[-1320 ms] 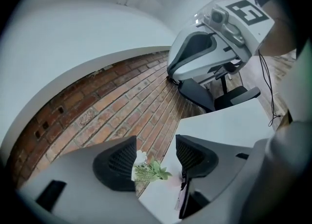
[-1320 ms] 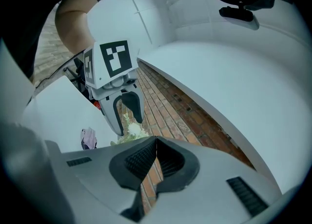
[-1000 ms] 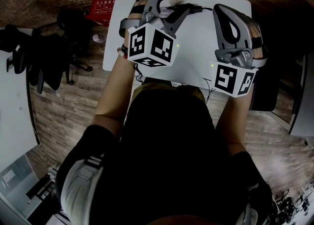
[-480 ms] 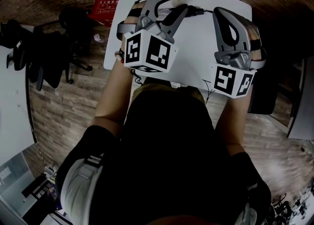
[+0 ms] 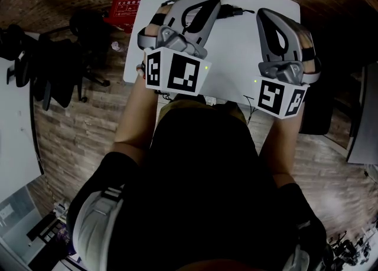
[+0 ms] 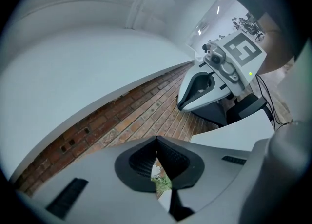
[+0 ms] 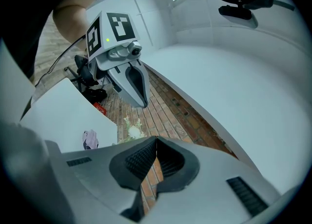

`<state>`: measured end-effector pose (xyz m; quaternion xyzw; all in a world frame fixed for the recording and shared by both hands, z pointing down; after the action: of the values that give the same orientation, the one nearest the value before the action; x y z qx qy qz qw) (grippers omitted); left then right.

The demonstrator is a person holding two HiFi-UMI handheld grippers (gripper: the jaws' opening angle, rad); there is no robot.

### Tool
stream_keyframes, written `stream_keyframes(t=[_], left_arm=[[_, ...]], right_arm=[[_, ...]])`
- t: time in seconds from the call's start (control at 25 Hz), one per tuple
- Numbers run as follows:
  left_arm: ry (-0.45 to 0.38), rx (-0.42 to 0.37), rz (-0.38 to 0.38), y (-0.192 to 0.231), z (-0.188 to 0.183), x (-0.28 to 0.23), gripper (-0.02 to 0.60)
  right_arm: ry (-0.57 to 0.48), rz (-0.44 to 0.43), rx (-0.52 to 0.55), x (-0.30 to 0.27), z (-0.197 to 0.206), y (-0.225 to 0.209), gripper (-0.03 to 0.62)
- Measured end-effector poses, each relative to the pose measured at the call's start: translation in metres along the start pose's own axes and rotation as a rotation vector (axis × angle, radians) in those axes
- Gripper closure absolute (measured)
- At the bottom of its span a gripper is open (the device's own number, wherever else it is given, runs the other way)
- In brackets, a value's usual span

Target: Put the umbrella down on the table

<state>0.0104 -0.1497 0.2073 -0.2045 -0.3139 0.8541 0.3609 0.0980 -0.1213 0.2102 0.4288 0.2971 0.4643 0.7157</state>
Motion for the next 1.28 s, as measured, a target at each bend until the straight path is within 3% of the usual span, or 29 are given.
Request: stream_keyframes(t=[0.2,1.28], left_arm=[[-0.043,0.006,-0.006,-0.003,-0.007,0.007,0.568],[-0.106,-0.065,-0.032,-0.012,-0.029,0.018,0.568]], right_arm=[[-0.004,0.01,0.003,0.006,-0.004,-0.002,0.565],[-0.038,-0.011,-0.015,0.019,-0.014,-0.002,0.565]])
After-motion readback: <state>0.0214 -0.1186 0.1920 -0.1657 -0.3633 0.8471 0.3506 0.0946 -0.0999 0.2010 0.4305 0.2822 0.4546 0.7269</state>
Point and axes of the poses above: the fingertips, and each gripper's own axes: x backward along the fingers, y to its left, z out of its underside, the point moved 2 cm from there along x, backward along the fingers, and after that the axes turned 1 degree about x, right-handed, at the moved point
